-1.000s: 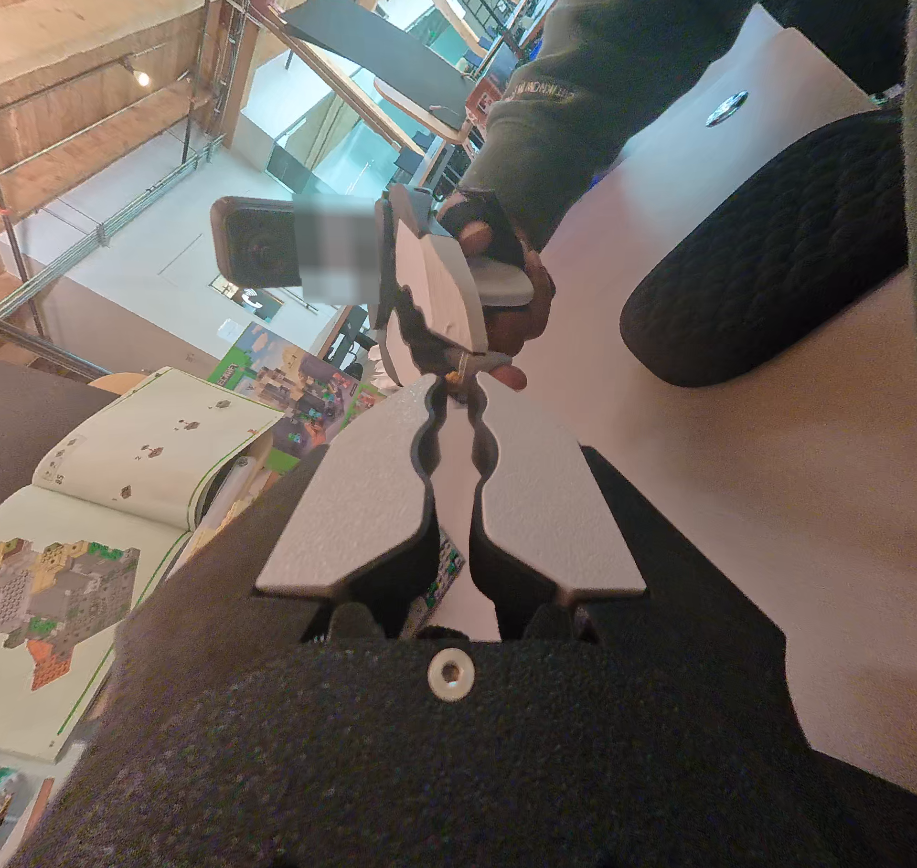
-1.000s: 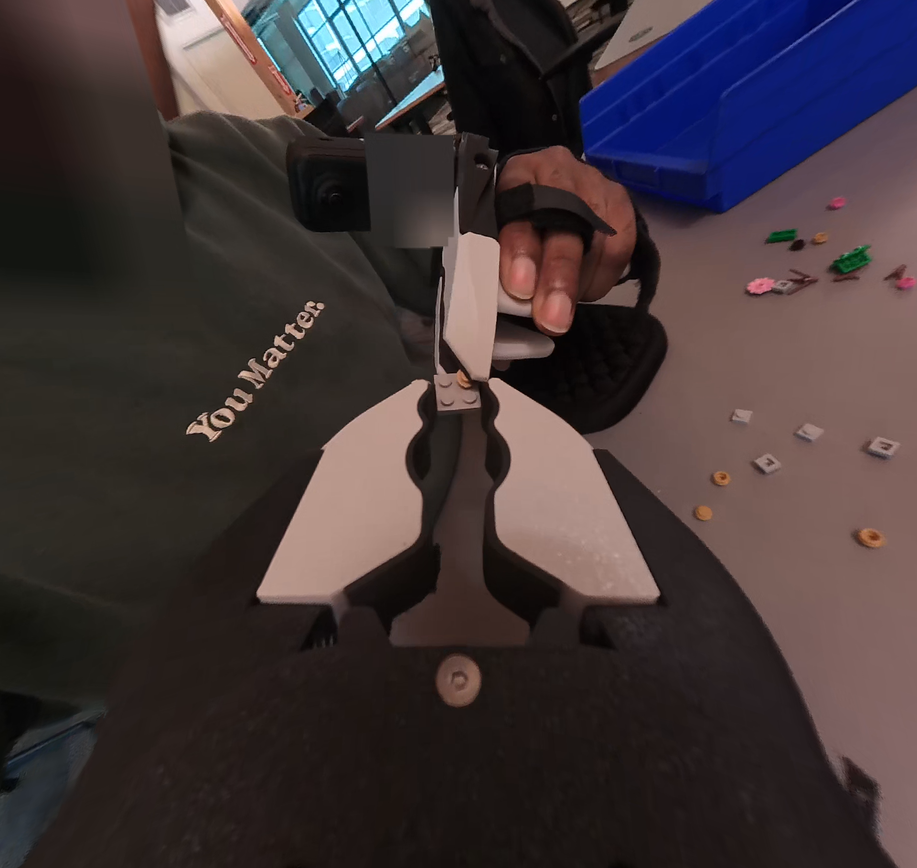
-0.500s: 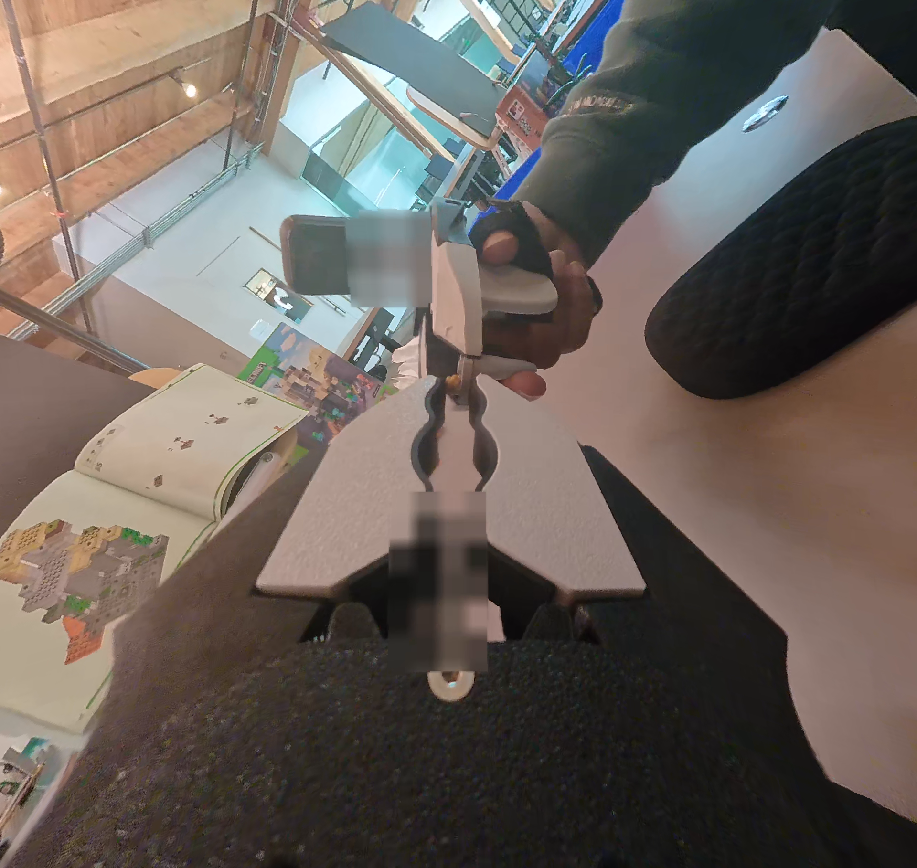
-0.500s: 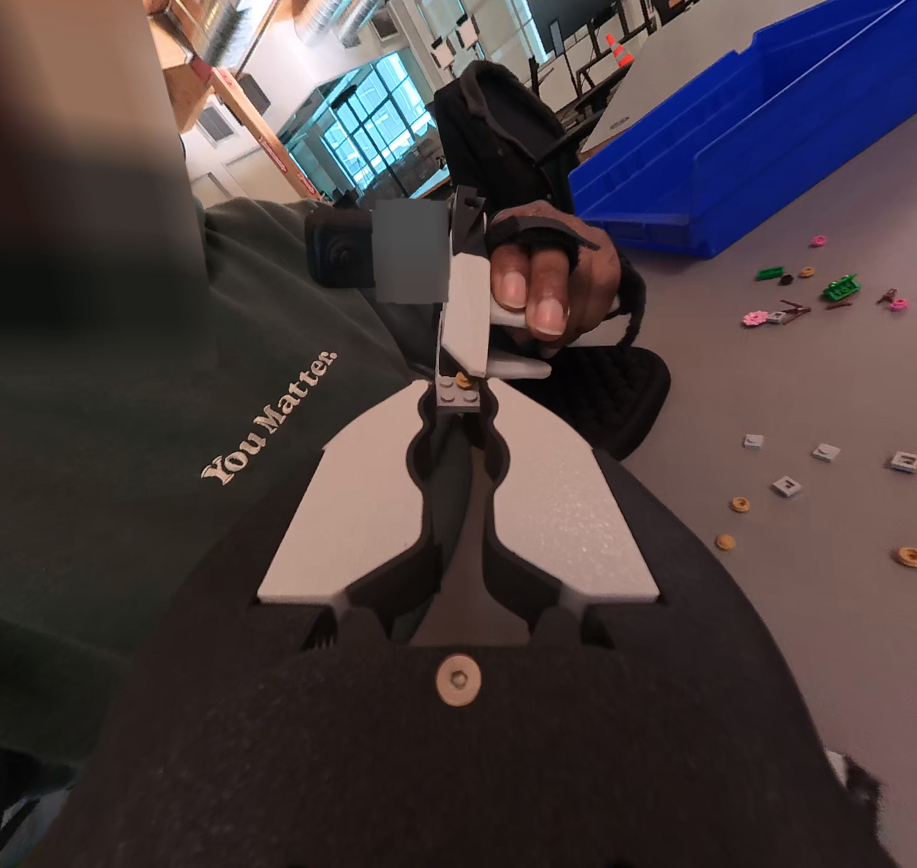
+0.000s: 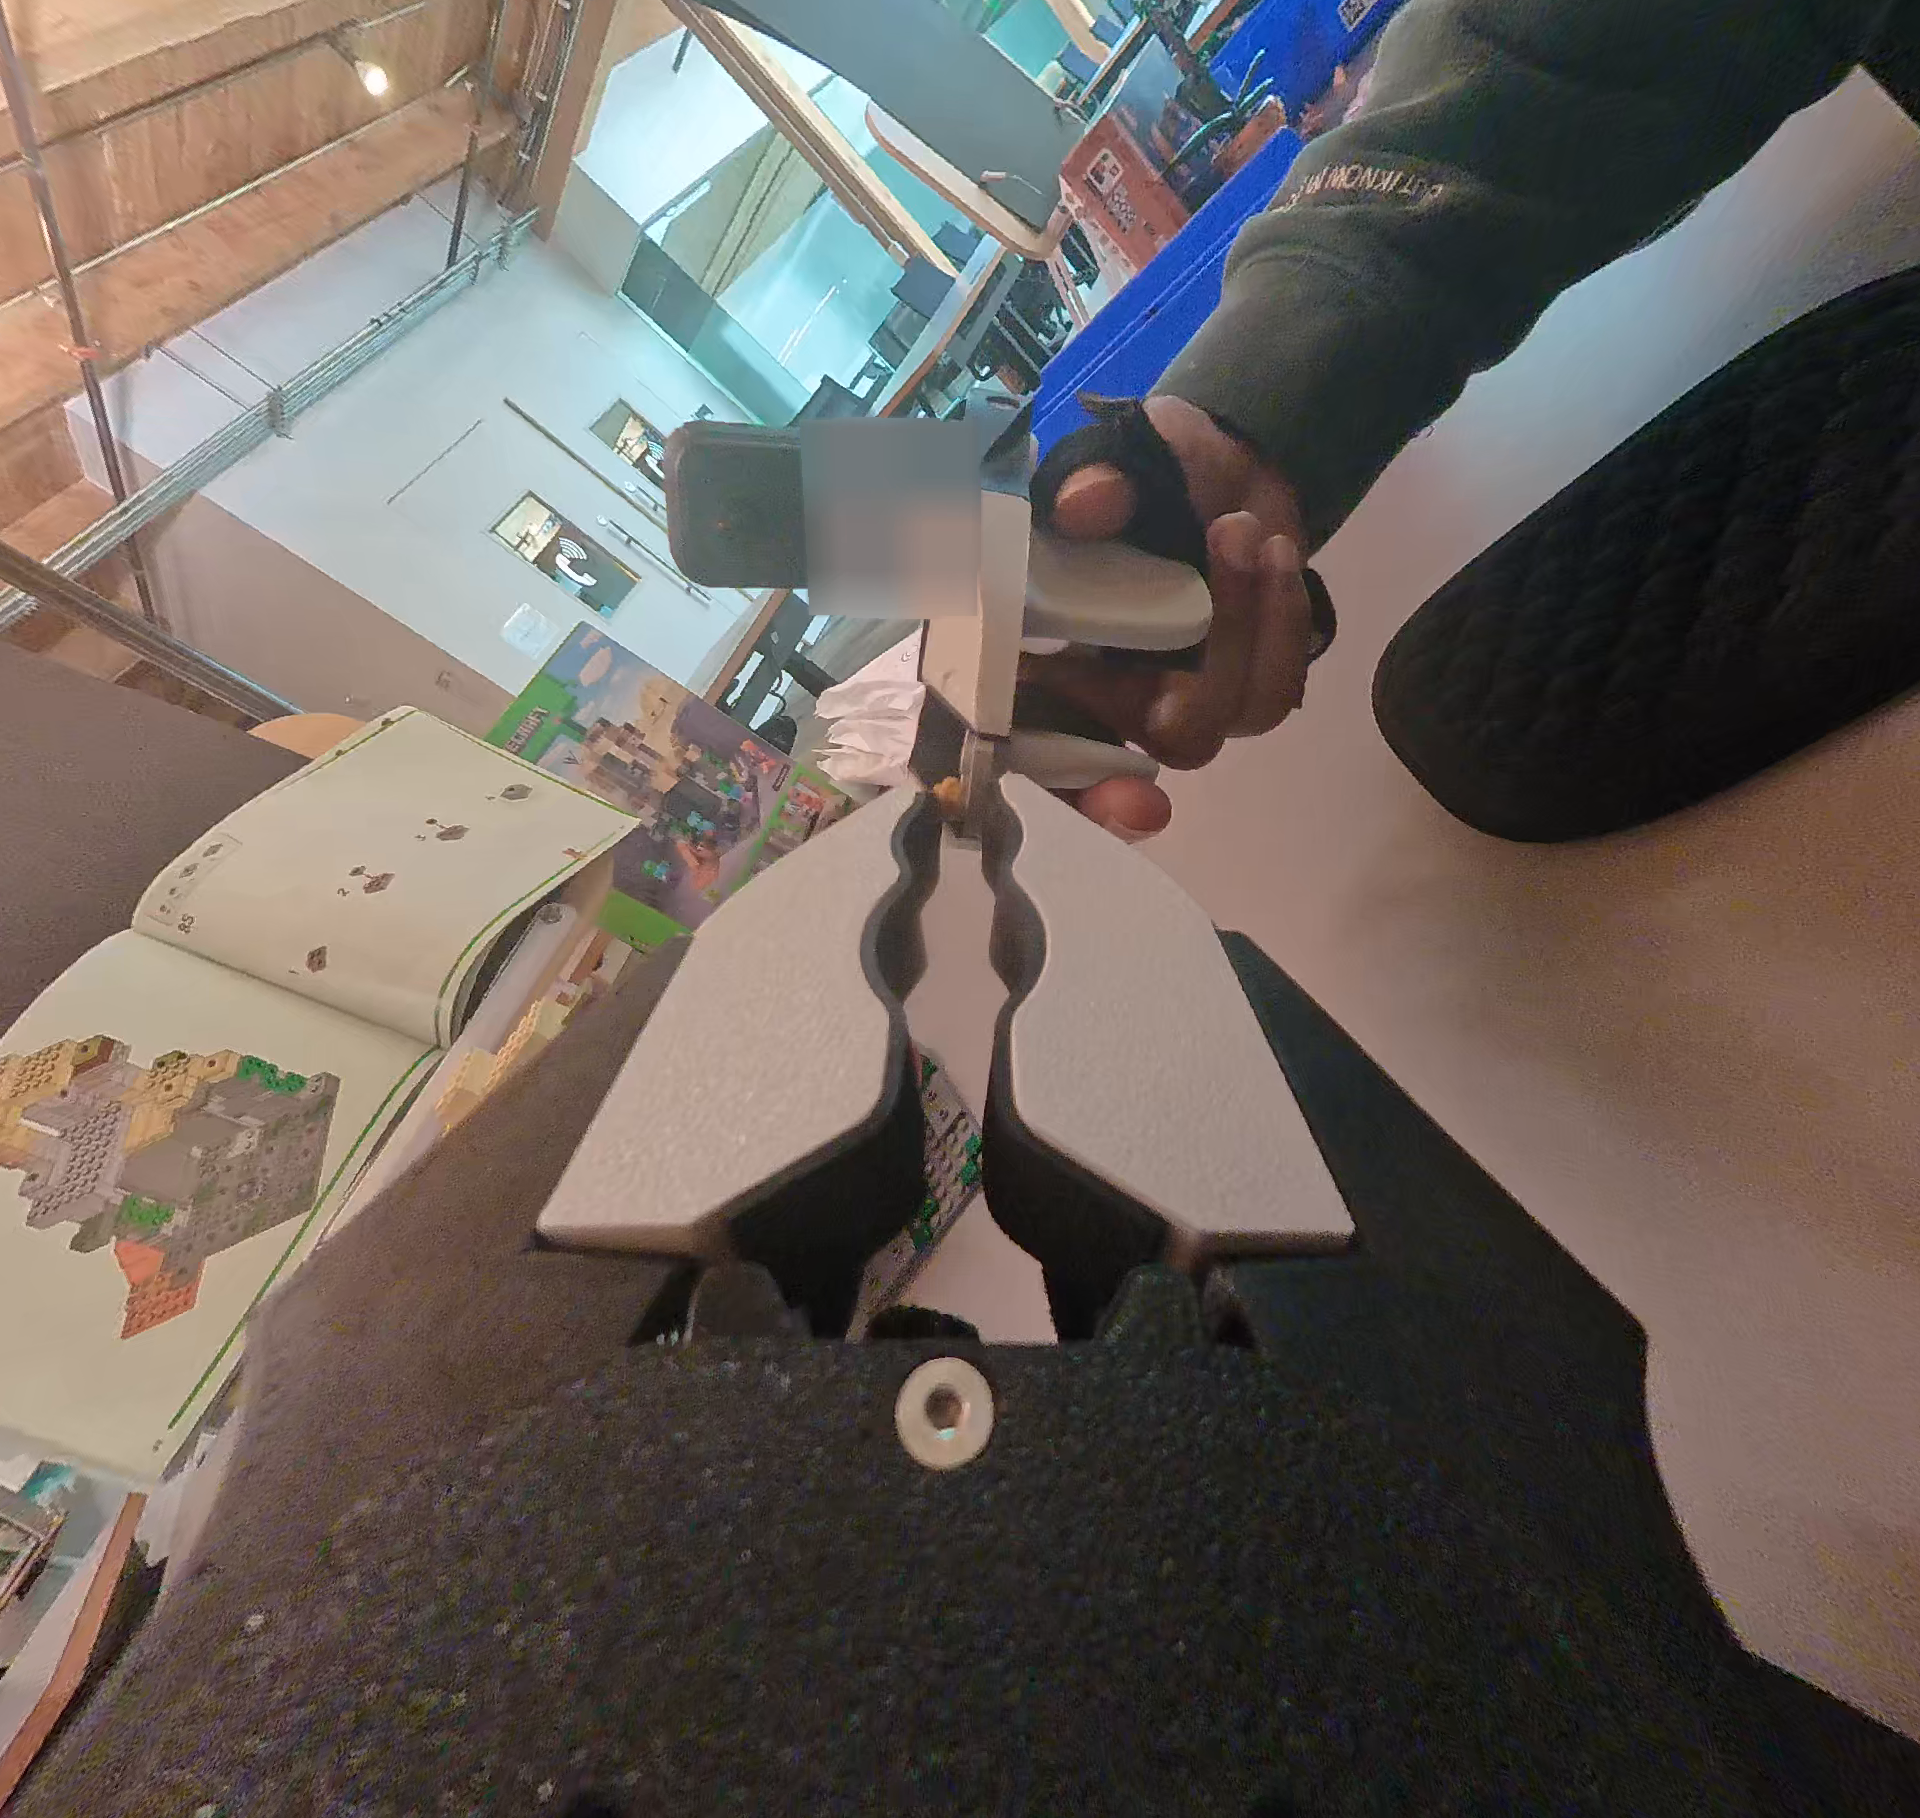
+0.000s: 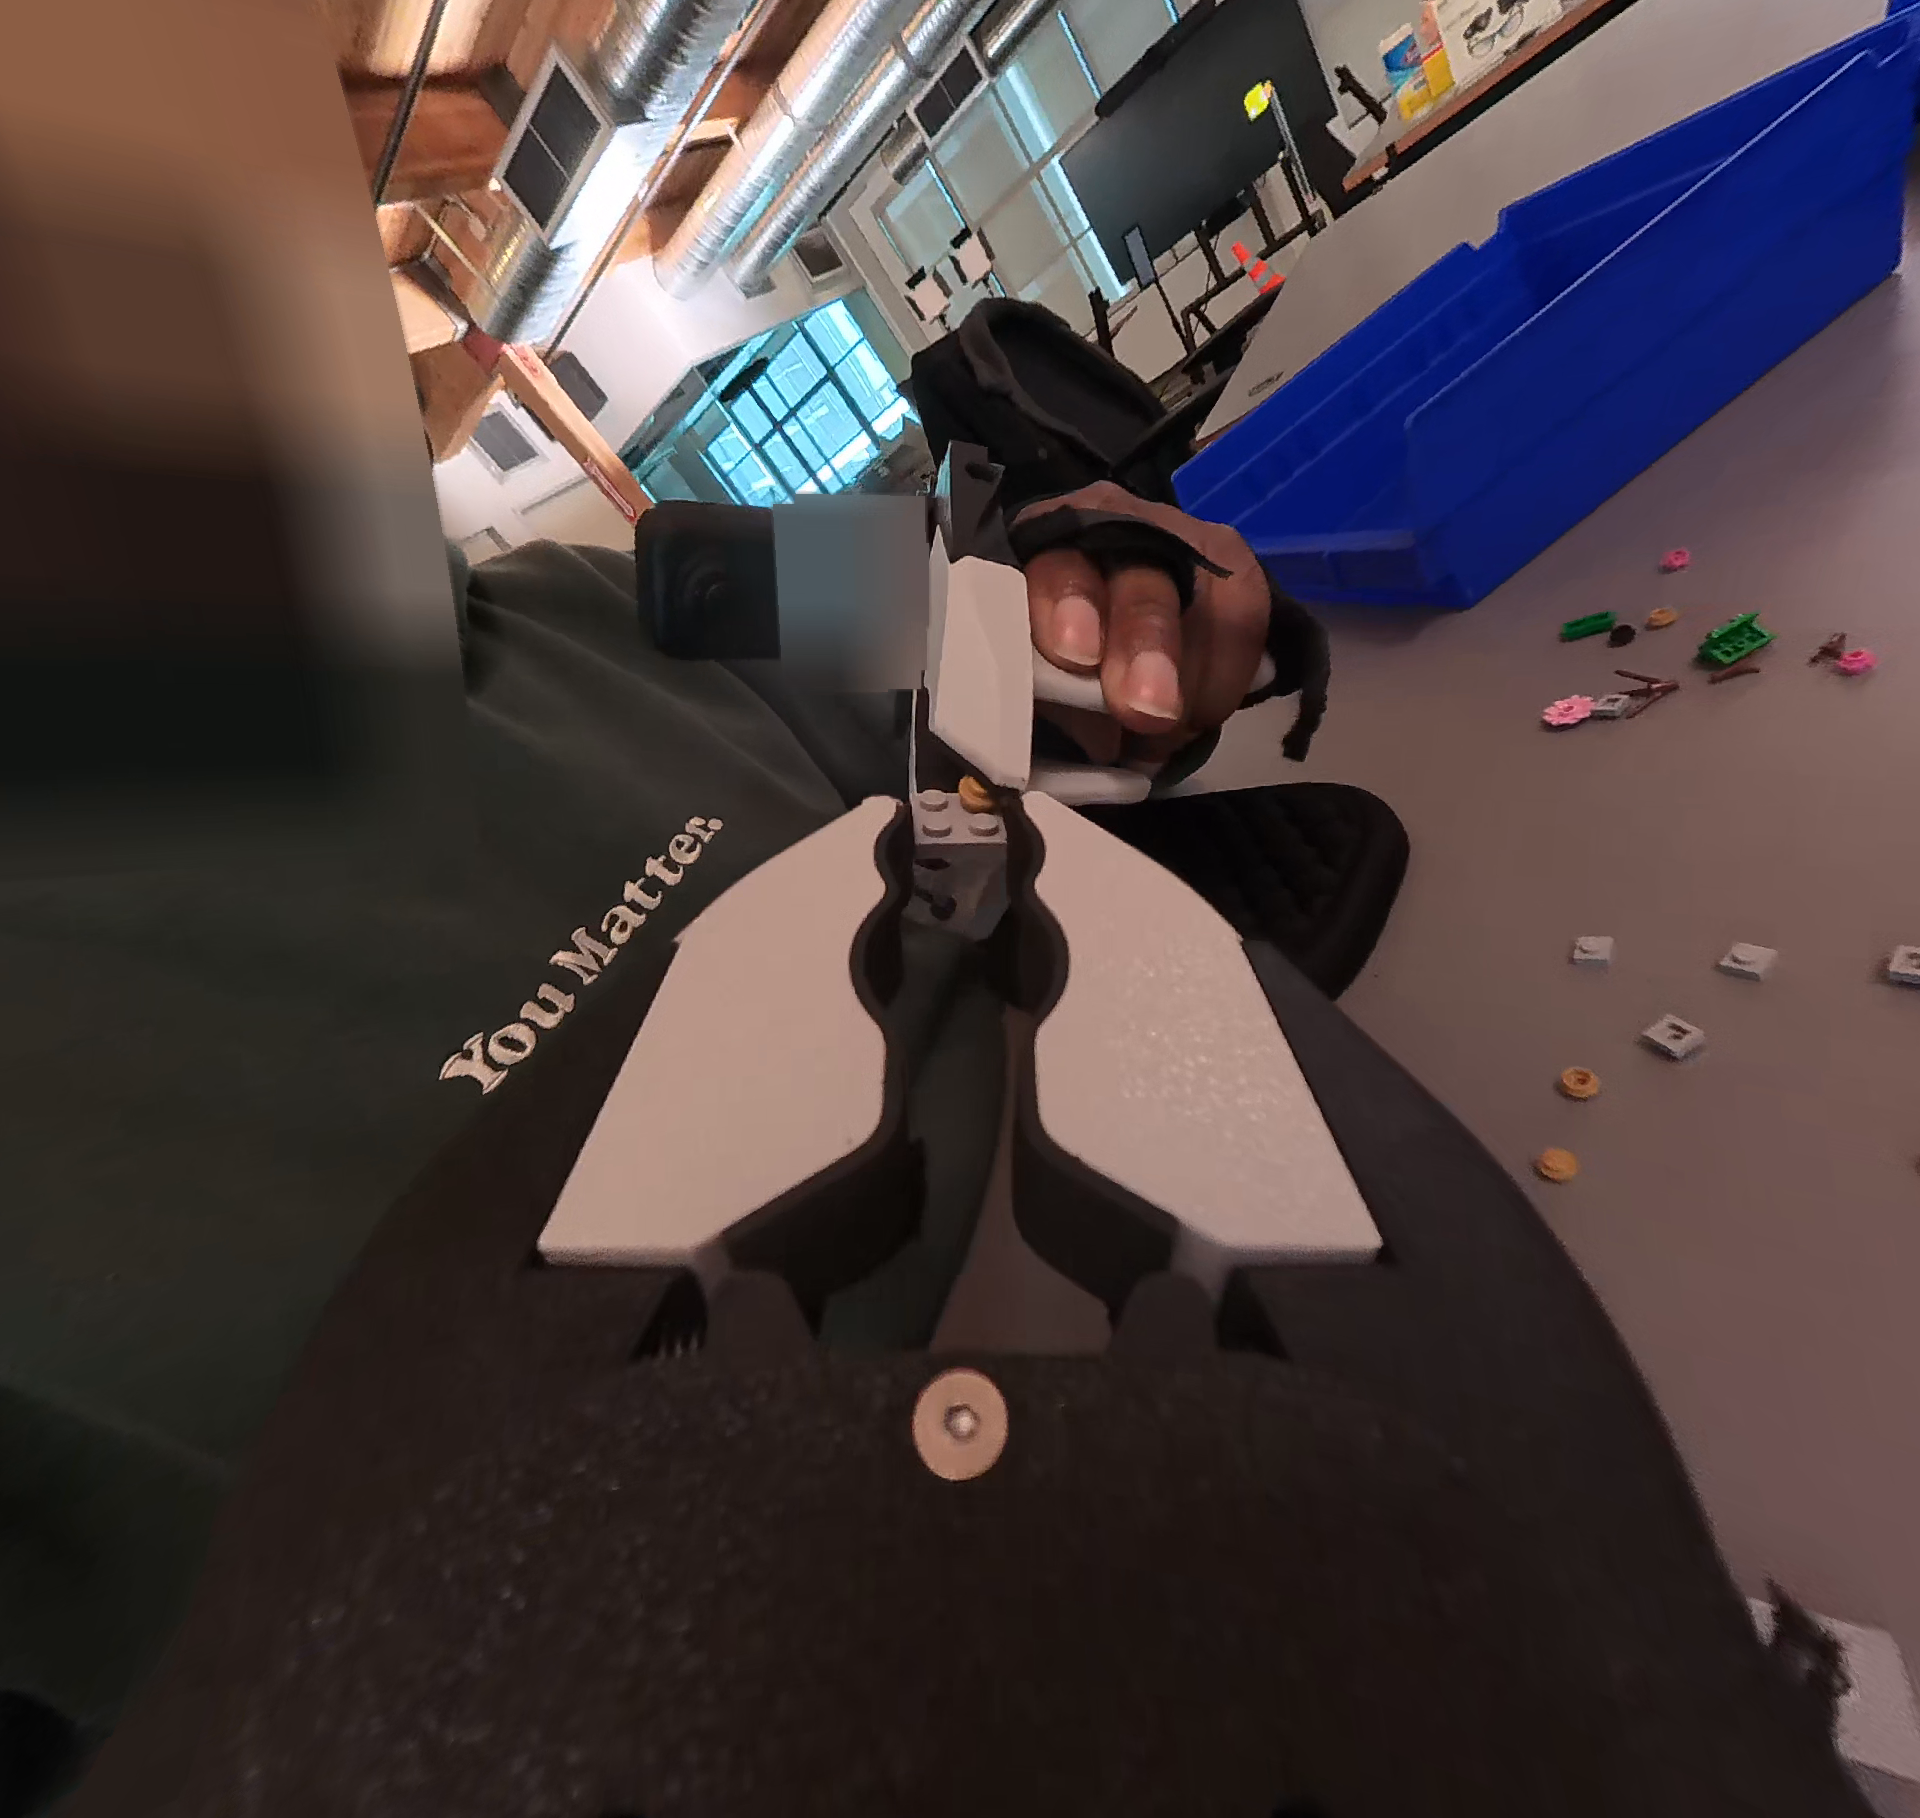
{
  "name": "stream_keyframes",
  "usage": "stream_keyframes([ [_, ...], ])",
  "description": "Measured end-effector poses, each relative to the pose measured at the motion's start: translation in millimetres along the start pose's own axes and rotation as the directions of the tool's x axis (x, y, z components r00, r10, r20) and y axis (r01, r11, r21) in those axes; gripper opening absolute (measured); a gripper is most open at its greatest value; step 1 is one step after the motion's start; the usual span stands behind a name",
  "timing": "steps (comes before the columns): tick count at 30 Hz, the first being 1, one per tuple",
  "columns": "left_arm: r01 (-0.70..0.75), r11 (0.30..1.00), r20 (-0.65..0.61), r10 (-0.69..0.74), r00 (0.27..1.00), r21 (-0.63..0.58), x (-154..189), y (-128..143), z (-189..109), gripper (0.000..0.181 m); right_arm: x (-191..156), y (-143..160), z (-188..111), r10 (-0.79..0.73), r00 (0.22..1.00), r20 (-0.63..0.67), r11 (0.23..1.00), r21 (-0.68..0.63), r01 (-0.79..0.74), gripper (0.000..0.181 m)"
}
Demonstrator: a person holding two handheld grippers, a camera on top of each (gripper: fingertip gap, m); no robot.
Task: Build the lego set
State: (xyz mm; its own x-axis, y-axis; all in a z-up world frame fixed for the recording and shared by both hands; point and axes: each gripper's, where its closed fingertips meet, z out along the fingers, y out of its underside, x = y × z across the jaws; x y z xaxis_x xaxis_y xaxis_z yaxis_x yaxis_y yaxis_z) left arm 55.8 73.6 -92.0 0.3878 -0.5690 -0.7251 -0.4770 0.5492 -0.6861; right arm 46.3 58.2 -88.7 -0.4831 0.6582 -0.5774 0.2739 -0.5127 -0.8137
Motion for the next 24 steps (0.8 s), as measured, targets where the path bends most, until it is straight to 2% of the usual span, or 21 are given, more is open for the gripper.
stream_keyframes([
  [5, -0.014, 1.000, 0.008, 0.014, 1.000, 0.006, 0, 0, 3, 0.009, 0, 4, -2, 0.032, 0.999, -0.003, 0.999, 0.010, -0.032, 0.018],
  [11, -0.044, 0.999, 0.014, 0.043, 0.999, 0.023, 1, -1, 5, 0.009, 1, 6, -3, -0.012, 1.000, -0.023, 0.999, 0.034, 0.012, 0.017],
  [16, -0.097, 0.994, 0.055, 0.095, 0.994, 0.046, -4, -7, 4, 0.009, -3, -1, -2, -0.028, 1.000, 0.004, 0.992, 0.127, 0.027, 0.016],
  [24, -0.101, 0.993, 0.080, 0.096, 0.992, 0.066, -10, -14, 2, 0.009, -10, -9, -1, -0.061, 0.998, 0.033, 0.980, 0.189, 0.054, 0.016],
])
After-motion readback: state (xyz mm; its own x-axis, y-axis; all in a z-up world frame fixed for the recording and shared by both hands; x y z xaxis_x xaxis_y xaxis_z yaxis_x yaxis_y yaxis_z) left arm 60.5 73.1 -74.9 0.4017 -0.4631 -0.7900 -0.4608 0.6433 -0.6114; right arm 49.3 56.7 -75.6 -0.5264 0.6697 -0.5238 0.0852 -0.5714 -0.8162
